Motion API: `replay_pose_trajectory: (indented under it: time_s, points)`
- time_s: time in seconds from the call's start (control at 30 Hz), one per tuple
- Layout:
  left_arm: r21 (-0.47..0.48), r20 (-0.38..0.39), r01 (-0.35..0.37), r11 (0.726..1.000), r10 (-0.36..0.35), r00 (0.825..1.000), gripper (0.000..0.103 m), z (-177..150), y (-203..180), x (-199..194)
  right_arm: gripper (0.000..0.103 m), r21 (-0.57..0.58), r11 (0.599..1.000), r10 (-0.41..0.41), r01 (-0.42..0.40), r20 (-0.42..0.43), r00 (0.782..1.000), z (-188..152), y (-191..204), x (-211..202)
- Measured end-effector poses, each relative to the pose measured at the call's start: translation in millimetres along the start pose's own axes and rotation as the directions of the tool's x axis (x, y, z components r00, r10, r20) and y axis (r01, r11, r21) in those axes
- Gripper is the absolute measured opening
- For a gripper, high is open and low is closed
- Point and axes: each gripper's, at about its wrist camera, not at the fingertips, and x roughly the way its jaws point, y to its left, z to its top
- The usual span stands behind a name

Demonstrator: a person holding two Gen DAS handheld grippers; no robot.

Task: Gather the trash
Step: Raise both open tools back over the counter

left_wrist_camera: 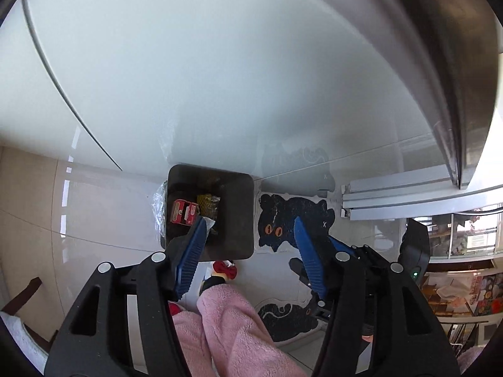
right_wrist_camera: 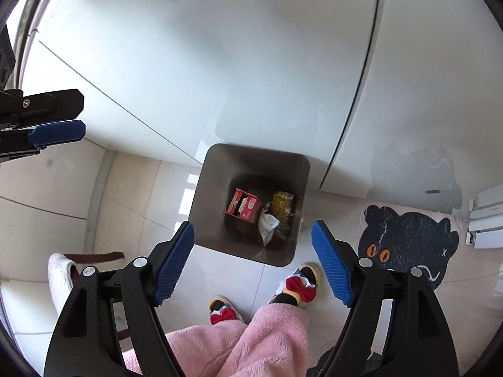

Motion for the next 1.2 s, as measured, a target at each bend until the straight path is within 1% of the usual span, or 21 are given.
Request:
replay_pose_trajectory:
  time_s: [0.07,0.13,0.17,0.2,0.27,0.3,0.37,0.47,0.57,0.67,0.77,0.87,1.0,1.1,1.2]
  points:
    - [0.024,0.044,-0.027,0.999,0.025,0.999,0.065,-2,-11,-30,0.079,0.001,1.000,0.000,0.000,0.034,0.999,5,1,-33]
    - [0.055,0.093,-0.057,0.997,0.052,0.994,0.070,-3,-21,-62,0.084,-0.003,1.000,0.000,0.000,0.087,0.996,12,5,-70]
    - [0.070,0.117,-0.072,0.995,0.064,0.991,0.074,-4,-27,-78,0.086,-0.007,1.000,-0.002,0.003,0.113,0.994,16,8,-87]
    - [0.082,0.144,-0.087,0.993,0.075,0.987,0.077,-4,-33,-94,0.091,-0.013,1.000,-0.007,0.008,0.145,0.989,21,11,-106]
    - [0.099,0.191,-0.115,0.988,0.094,0.977,0.086,-3,-44,-123,0.095,-0.021,1.000,-0.013,0.018,0.204,0.979,31,16,-142]
    - [0.109,0.213,-0.119,0.987,0.094,0.972,0.087,-1,-48,-136,0.098,-0.022,1.000,-0.011,0.016,0.234,0.972,36,18,-158]
    - [0.126,0.252,-0.130,0.983,0.095,0.963,0.093,3,-60,-162,0.100,-0.025,1.000,-0.006,0.013,0.288,0.958,48,21,-188]
    - [0.143,0.304,-0.141,0.980,0.093,0.948,0.095,15,-75,-191,0.100,-0.031,0.999,-0.014,0.026,0.350,0.936,70,21,-223]
    - [0.152,0.354,-0.150,0.977,0.088,0.931,0.095,29,-86,-215,0.100,-0.039,0.998,-0.023,0.043,0.415,0.910,92,21,-253]
    - [0.161,0.395,-0.152,0.975,0.078,0.915,0.095,43,-96,-228,0.100,-0.040,0.997,-0.039,0.065,0.460,0.887,113,20,-273]
    - [0.175,0.419,-0.148,0.973,0.063,0.906,0.095,58,-107,-237,0.100,-0.036,0.996,-0.049,0.076,0.487,0.872,130,12,-287]
    - [0.184,0.436,-0.150,0.972,0.056,0.898,0.095,74,-117,-242,0.100,-0.023,0.996,-0.062,0.085,0.493,0.868,152,3,-293]
    - [0.173,0.454,-0.154,0.973,0.061,0.889,0.095,100,-127,-241,0.100,-0.015,0.994,-0.088,0.110,0.501,0.861,178,-9,-293]
    - [0.159,0.456,-0.157,0.975,0.069,0.887,0.095,123,-134,-236,0.100,-0.015,0.994,-0.087,0.109,0.496,0.864,196,-19,-290]
    - [0.153,0.449,-0.156,0.976,0.072,0.890,0.095,146,-141,-226,0.100,-0.017,0.994,-0.088,0.110,0.491,0.867,212,-29,-283]
